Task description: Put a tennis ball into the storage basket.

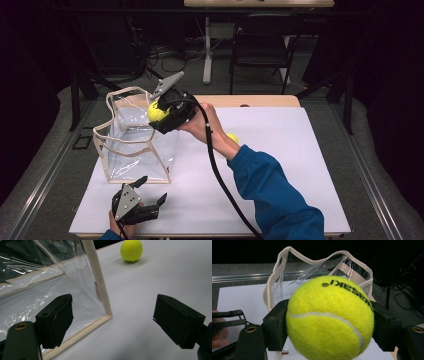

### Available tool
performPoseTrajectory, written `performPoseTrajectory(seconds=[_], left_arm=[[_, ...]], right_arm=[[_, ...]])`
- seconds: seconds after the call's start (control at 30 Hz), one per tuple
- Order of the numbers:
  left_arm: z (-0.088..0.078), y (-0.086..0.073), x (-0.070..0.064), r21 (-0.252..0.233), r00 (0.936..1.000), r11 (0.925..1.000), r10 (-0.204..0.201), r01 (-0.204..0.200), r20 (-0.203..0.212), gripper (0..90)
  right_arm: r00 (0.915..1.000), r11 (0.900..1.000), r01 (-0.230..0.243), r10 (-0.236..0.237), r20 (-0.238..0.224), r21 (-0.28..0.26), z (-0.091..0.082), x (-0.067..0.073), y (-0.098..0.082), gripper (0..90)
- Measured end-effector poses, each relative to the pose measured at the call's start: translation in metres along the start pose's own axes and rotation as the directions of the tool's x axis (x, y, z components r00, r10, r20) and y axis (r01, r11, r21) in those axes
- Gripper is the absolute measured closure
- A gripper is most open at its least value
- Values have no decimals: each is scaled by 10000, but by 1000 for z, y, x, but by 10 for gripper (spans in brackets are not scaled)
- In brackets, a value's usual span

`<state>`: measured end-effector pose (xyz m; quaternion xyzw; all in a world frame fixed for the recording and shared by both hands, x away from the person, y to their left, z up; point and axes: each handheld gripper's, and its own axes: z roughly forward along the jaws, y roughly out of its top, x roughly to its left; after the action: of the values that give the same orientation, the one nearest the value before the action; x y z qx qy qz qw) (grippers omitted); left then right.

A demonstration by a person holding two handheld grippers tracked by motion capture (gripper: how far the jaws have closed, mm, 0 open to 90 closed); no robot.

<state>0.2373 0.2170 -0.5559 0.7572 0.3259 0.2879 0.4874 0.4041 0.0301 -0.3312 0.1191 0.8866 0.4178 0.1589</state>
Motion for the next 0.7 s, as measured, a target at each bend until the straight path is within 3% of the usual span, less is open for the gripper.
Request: performPoseTrajectory(seconds=[0.7], left_arm=[[-1, 0, 0, -31, 10000, 10000, 44, -44, 62, 160]], right_arm=[[9999, 9995, 10, -5, 158, -312, 8, 0, 5, 261]])
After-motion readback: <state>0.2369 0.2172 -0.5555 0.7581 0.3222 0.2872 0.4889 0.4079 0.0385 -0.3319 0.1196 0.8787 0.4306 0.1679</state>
